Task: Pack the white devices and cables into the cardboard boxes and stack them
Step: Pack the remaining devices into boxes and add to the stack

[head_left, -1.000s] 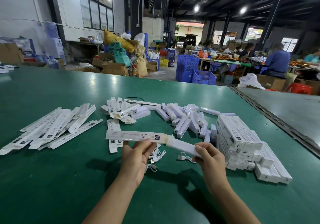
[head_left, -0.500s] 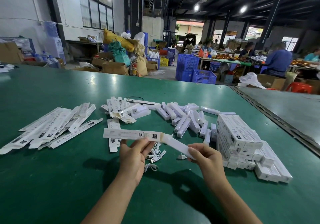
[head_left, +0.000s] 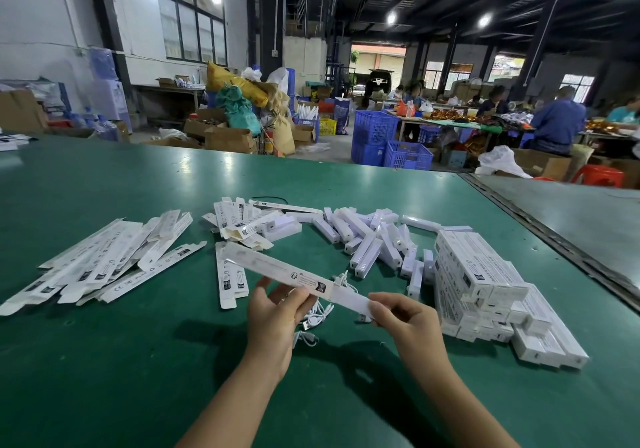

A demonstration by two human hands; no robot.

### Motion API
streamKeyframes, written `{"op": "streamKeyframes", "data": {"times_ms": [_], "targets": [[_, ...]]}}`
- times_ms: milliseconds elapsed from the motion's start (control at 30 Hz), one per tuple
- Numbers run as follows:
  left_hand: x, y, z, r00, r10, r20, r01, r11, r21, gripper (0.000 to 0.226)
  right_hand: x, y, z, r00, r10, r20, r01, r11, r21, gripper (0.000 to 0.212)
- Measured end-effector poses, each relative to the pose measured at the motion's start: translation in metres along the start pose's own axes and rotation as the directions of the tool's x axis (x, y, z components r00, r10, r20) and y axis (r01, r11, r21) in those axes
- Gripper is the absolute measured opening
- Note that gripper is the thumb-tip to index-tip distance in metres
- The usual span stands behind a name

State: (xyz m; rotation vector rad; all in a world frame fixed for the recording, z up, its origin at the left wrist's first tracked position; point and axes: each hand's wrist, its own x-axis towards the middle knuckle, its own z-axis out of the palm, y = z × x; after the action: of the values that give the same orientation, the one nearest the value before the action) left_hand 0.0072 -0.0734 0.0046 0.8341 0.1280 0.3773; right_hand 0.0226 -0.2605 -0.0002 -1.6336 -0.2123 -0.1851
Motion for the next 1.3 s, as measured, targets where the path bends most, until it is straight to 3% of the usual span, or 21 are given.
{"op": "streamKeyframes", "data": {"times_ms": [133,333,533,800,933,1067,1133,1200,1233,1300], "targets": [[-0.005,-0.004,0.003,1.0,-0.012,0.015,0.011,0.999,0.05,0.03,-0.003,0.0,0.008,1.0,0.011,0.003,-0.011,1.0,0.005,0.013],[-0.007,-0.005,0.005,0.999,-0.017,-0.042,0.017,1.0,-0.005,0.026,-0.005,0.002,0.02,0.996,0.026,-0.083,-0.021,0.998,0.062,0.024],[-0.006,-0.005,0.006,0.999,-0.012,-0.039,0.012,1.0,0.006,0.038,-0.008,0.001,0.02,1.0,-0.004,-0.024,0.004,1.0,0.023,0.017],[-0.013,-0.016,0.008,0.999,-0.036,0.025,0.033,0.996,0.087,0.029,-0.014,-0.007,0.029,0.998,0.069,0.003,-0.069,0.996,0.064,0.014],[-0.015,-0.02,0.011,0.999,-0.038,0.038,0.032,0.991,0.13,0.026,-0.018,-0.01,0.031,0.983,0.109,0.149,-0.142,0.962,0.235,0.032],[-0.019,-0.025,0.012,0.995,-0.082,0.059,0.07,0.981,0.183,0.026,-0.022,-0.009,0.031,0.898,0.093,0.43,-0.245,0.917,0.315,0.07],[-0.018,-0.024,0.012,0.994,-0.094,0.06,0.081,0.978,0.19,0.025,-0.02,-0.008,0.028,0.874,0.071,0.481,-0.265,0.899,0.349,0.073],[-0.017,-0.022,0.012,0.994,-0.099,0.051,0.09,0.984,0.156,0.024,-0.014,-0.008,0.022,0.909,0.078,0.41,-0.231,0.912,0.339,0.054],[-0.016,-0.021,0.012,0.995,-0.095,0.04,0.089,0.987,0.135,0.025,-0.01,-0.007,0.019,0.947,0.087,0.308,-0.18,0.94,0.288,0.048],[-0.014,-0.018,0.011,0.996,-0.087,0.002,0.086,0.991,0.104,0.025,-0.002,-0.004,0.009,0.998,0.039,0.05,-0.04,0.999,0.015,0.033]]}}
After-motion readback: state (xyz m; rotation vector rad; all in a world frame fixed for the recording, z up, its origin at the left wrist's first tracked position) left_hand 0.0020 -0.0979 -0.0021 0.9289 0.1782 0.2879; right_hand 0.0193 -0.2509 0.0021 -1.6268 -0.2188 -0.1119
